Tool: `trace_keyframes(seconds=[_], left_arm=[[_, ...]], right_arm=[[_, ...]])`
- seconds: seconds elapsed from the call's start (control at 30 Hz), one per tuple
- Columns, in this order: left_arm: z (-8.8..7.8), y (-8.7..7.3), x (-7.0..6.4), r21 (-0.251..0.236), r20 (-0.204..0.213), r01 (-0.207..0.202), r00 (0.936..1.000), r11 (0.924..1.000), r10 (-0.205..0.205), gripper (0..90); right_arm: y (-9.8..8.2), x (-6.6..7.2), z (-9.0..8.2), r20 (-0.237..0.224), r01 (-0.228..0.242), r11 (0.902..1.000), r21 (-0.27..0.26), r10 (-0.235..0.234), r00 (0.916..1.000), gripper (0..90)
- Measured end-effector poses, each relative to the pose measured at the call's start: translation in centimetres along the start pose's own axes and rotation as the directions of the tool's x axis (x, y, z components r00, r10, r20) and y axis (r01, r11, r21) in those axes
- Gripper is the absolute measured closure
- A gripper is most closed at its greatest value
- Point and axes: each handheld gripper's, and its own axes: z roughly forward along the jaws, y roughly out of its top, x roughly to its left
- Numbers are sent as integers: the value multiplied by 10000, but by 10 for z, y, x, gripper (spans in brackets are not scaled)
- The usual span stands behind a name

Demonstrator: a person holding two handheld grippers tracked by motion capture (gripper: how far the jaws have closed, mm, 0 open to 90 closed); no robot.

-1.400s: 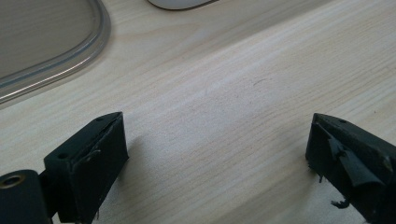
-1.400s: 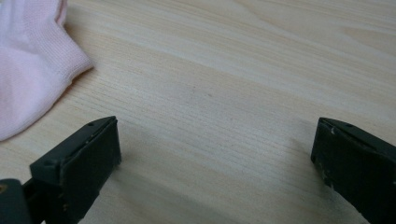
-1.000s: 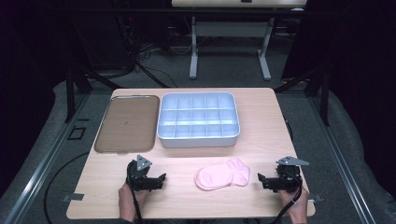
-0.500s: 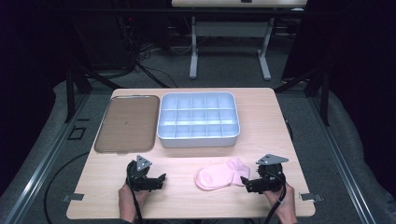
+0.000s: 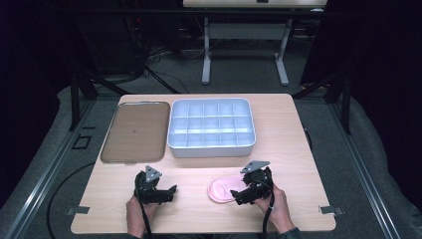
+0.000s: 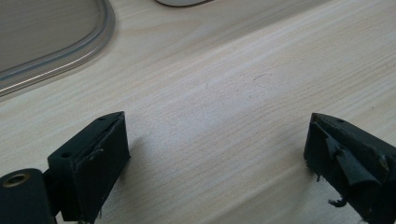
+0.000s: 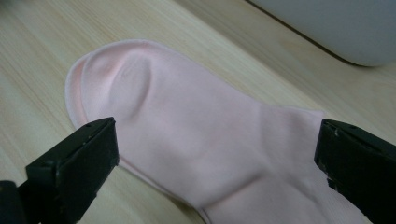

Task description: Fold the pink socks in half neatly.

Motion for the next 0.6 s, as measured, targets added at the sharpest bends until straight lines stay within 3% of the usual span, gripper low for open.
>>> trace_keyframes(seconds=[0.13,0.33,0.53,0.6], left_arm=[[0,0,0,0,-8,-10,10000,10000,10,66],[0,0,0,-9,0,0,10000,10000,0,66],[0,0,0,-8,-31,-14,10000,10000,14,67],[0,0,0,-8,-30,-22,10000,10000,22,67]], right_arm=[[6,5,15,-65,208,9989,418,-205,9998,0],[5,7,29,25,206,9951,970,-210,9998,99],[1,6,27,-59,66,9980,636,-62,10000,160],[-1,6,24,-15,52,9982,605,-51,10000,250]])
